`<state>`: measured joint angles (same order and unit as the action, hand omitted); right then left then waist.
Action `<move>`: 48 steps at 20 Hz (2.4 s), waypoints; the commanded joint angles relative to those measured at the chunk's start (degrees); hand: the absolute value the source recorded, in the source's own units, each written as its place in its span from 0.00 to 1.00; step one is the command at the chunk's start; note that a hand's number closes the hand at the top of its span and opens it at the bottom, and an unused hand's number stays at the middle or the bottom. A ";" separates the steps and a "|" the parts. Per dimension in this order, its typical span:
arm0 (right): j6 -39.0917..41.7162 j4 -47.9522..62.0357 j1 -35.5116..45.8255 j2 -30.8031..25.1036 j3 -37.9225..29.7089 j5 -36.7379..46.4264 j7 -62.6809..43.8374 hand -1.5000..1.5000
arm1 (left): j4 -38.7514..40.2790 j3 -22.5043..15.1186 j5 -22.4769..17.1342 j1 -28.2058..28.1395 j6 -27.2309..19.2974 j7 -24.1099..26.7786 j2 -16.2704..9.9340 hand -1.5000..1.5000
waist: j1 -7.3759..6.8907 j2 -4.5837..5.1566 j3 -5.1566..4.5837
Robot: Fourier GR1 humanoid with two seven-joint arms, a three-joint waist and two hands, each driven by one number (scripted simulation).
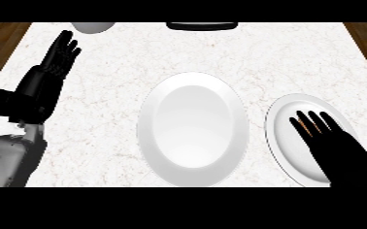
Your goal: Pick the croissant from the plate and place it in the plate
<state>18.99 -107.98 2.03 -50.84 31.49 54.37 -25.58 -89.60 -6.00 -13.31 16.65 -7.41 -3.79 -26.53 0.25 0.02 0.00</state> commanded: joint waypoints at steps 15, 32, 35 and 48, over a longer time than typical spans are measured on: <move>-6.86 26.23 2.36 8.11 -9.75 10.55 17.19 0.00 | -4.61 4.36 4.73 -1.22 4.26 -4.48 4.05 0.50 | -0.33 -0.01 0.02; -25.35 25.45 -0.74 12.48 -19.50 7.78 20.89 1.00 | -1.80 7.42 4.91 -2.38 6.64 -1.85 4.47 0.50 | 0.75 -0.25 0.04; -22.65 25.92 -4.98 12.41 -28.39 -3.56 19.93 1.00 | -1.47 8.01 5.14 -3.37 5.87 -1.27 4.59 0.50 | 3.17 -0.61 0.05; -14.94 -3.22 -15.34 12.08 -40.28 -30.12 33.04 1.00 | -2.30 8.49 5.91 -4.07 7.31 -0.55 4.81 0.50 | 1.30 -0.46 -0.08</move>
<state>1.99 -104.04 -12.24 -40.77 -7.00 31.80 4.99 -92.23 2.15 -7.53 13.87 -0.81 -6.15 -21.74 1.79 -0.48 -0.08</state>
